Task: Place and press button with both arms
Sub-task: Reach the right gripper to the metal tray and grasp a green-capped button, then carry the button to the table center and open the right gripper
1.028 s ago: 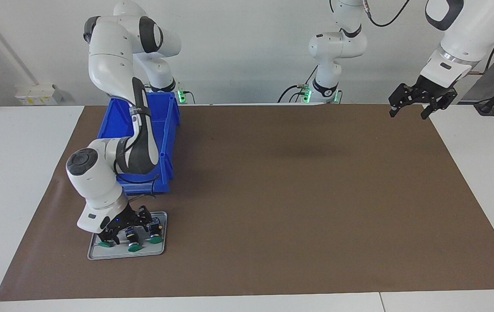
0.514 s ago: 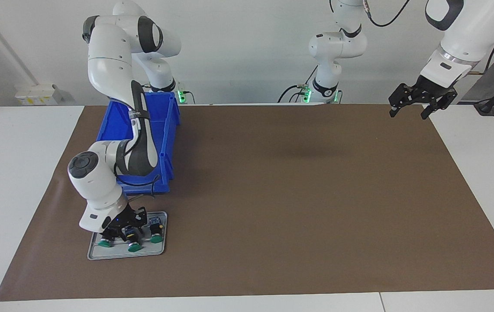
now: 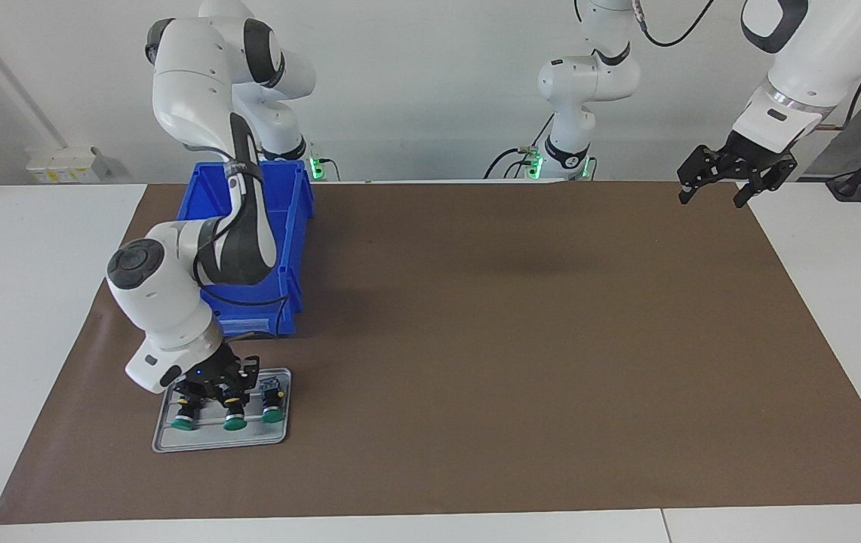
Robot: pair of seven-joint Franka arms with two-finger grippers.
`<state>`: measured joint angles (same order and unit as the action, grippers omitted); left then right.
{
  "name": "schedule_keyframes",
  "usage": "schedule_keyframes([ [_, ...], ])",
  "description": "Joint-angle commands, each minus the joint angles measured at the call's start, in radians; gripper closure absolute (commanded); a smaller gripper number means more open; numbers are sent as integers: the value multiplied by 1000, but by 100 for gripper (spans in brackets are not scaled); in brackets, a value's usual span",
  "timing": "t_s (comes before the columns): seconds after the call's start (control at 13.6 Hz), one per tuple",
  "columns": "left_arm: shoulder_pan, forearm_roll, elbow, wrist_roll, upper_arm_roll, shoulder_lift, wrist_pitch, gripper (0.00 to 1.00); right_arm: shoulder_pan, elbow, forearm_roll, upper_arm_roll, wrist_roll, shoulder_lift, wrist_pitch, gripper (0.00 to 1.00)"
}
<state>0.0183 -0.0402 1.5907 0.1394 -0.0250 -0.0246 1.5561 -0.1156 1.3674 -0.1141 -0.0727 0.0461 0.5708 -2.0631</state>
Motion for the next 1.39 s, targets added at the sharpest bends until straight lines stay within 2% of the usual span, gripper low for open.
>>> schedule_keyframes([
  [0.0, -6, 14, 29, 2, 7, -28, 2, 0, -53, -28, -1, -1, -336, -63, 76, 100],
  [0.15, -6, 16, 29, 2, 7, -28, 2, 0, -131, -25, 39, -1, -551, -107, 81, 100],
  [0.29, -6, 16, 29, 2, 7, -28, 2, 0, -240, -25, 141, 1, -828, -118, 95, 100],
  [0.59, -6, 14, 29, 2, 7, -28, 2, 0, -409, 12, 160, 11, -1548, -144, 81, 100],
  [0.88, -6, 16, 29, 2, 7, -28, 2, 0, -554, 99, 204, 10, -2031, -135, 60, 100],
  [1.1, -6, 14, 29, 2, 7, -28, 2, 0, -647, 101, 286, 11, -2366, -42, 55, 100],
  [1.32, -6, 16, 29, 2, 7, -28, 2, 0, -677, 104, 287, 13, -2512, 3, 2, 100],
])
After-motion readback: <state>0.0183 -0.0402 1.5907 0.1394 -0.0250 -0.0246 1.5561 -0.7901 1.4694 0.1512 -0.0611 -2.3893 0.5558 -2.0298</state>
